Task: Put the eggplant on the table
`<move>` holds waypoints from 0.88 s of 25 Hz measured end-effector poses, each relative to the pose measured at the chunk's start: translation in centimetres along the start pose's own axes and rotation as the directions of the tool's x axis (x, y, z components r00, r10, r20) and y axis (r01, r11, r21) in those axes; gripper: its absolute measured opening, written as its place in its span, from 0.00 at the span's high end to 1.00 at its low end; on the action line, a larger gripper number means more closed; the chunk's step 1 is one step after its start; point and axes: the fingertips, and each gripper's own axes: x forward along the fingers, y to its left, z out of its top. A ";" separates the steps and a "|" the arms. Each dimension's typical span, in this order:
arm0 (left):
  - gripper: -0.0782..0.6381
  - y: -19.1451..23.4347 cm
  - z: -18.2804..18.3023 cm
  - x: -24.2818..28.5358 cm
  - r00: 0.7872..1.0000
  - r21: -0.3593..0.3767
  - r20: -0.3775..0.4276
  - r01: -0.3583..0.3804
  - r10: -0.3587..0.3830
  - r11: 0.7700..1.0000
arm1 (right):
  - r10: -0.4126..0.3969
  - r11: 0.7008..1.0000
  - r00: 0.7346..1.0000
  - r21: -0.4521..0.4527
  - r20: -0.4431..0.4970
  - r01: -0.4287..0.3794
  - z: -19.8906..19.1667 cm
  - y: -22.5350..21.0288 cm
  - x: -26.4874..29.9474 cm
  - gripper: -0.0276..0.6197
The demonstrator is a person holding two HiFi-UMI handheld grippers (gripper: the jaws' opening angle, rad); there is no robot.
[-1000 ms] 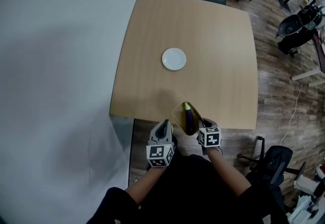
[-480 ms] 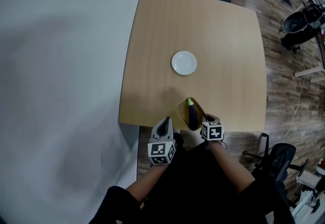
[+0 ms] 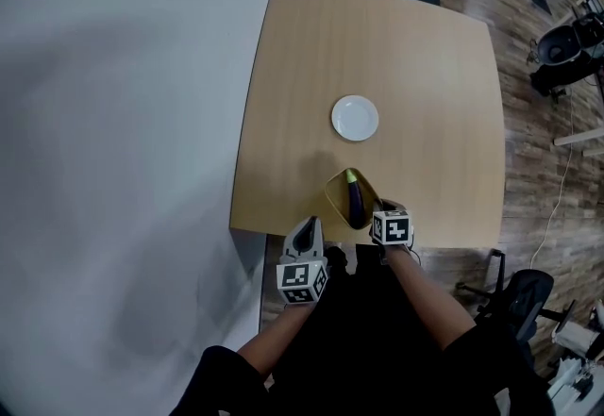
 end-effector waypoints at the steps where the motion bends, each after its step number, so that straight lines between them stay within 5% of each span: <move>1: 0.87 0.5 0.0 0.1 1.000 -0.009 0.000 -0.015 0.015 1.000 | -0.001 1.000 1.000 0.001 -0.004 0.001 0.3 0.0 0.4 0.84; 7: 0.87 3.7 1.4 0.6 0.993 -0.047 0.032 -0.109 0.110 0.993 | -0.001 1.000 1.000 -0.008 -0.021 0.001 1.7 -0.4 3.0 0.84; 22: 0.87 5.4 0.9 0.3 0.983 -0.044 0.001 -0.182 0.182 0.982 | 0.008 0.999 0.996 -0.039 -0.092 -0.012 0.9 0.5 6.9 0.83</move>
